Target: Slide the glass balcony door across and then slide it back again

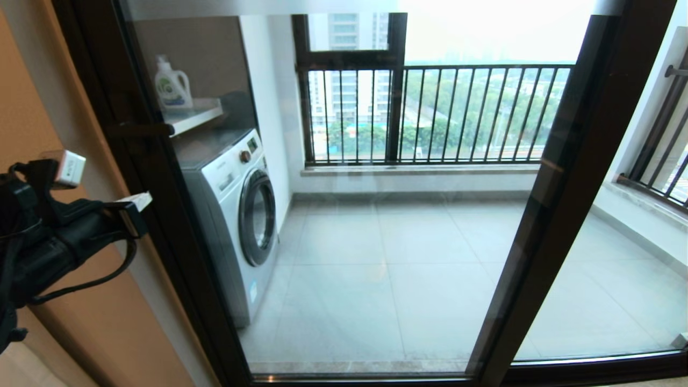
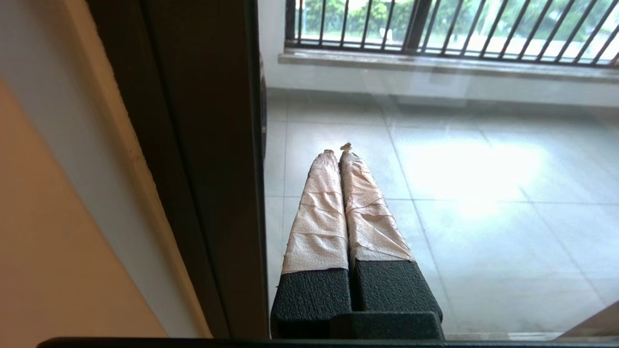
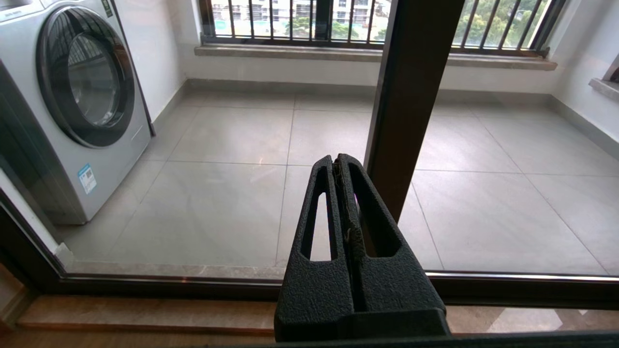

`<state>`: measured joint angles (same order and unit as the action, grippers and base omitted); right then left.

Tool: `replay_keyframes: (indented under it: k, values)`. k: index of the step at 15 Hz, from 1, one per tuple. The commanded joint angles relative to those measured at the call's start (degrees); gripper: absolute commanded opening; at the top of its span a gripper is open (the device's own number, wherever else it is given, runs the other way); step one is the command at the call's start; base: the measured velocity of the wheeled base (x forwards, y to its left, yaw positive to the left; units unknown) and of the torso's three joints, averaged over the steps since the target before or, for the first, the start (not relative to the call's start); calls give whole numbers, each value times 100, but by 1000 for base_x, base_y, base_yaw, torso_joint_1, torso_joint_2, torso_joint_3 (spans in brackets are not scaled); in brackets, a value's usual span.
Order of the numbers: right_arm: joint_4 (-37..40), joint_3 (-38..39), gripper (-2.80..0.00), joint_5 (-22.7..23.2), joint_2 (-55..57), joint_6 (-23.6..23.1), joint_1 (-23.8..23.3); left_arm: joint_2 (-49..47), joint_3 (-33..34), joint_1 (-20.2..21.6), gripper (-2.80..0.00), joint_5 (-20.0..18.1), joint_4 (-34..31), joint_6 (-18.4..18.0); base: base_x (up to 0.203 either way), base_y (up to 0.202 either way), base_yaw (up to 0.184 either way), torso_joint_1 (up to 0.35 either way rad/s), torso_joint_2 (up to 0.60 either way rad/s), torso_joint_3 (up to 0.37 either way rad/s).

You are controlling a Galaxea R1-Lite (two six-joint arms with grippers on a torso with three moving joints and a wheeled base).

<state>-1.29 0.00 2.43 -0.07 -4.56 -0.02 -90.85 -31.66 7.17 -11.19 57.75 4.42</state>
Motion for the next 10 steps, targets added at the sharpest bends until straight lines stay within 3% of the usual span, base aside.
replay_keyframes:
  k: [1,4,8,10]
  values:
    - [-3,62,-280,4,7,-6,-6,1258,583,-6,-280,-23,-7,114,0,0,0,0,0,0]
    - [-3,62,-280,4,7,-1,-5,2449,894,-12,-280,-214,-720,403,0,0,0,0,0,0]
    - [-3,62,-280,4,7,-4,1,4388,949,-13,-280,-486,-2258,622,0,0,0,0,0,0]
    - [-3,70,-280,4,7,-1,-1,5702,993,-17,-280,-797,-3306,642,0,0,0,0,0,0]
